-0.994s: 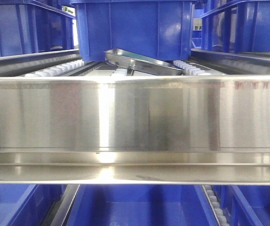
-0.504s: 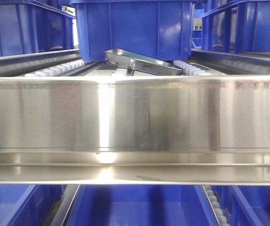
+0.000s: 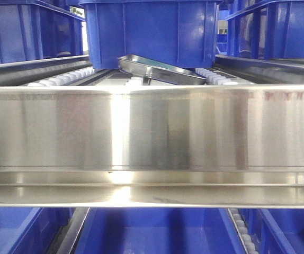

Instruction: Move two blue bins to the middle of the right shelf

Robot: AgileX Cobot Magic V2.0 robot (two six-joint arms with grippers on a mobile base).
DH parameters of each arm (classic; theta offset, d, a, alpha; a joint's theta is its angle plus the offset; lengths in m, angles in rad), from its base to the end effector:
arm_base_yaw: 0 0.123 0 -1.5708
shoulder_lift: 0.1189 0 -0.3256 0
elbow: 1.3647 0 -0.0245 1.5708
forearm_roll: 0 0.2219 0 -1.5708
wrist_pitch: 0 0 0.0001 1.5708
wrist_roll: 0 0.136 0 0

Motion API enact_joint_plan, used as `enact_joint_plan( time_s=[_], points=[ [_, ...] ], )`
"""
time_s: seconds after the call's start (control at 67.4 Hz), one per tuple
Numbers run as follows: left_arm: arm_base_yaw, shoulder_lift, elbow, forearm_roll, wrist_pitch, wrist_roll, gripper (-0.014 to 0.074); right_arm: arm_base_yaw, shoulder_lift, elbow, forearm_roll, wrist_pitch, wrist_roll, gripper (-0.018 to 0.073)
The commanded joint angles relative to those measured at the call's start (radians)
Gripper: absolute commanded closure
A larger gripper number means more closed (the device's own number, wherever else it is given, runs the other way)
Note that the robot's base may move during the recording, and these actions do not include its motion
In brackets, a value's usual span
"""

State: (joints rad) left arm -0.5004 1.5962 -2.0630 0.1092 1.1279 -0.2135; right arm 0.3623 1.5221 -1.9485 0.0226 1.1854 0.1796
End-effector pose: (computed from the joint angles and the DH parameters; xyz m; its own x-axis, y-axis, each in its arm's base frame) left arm 0.3016 -0.1497 0.5095 -0.5352 0.1046 -0.8382 0.3205 0.9433 -0.0869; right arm 0.2893 0.1127 0.4935 -0.6408 -0.0430 -0.7665 -0.2543 0.9539 0.1592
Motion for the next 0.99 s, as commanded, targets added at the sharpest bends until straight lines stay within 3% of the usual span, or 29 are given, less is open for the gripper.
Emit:
enact_joint_plan(
  time_s=[0.0, 0.608, 0.979],
  points=[
    [-0.001, -0.016, -0.015, -0.033, -0.106, 0.002, 0.0707, -0.002, -0.009, -0.007, -0.015, -0.02, -0.014, 0.0713],
    [-0.001, -0.016, -0.015, -0.023, -0.149, 0.002, 0.0707, -0.002, -0.009, -0.007, -0.015, -0.032, -0.014, 0.0713],
    [-0.001, -0.004, -0.015, -0.01, -0.152, 0.002, 0.0707, -0.002, -0.004, -0.007, -0.015, -0.188, -0.014, 0.0713]
  ],
)
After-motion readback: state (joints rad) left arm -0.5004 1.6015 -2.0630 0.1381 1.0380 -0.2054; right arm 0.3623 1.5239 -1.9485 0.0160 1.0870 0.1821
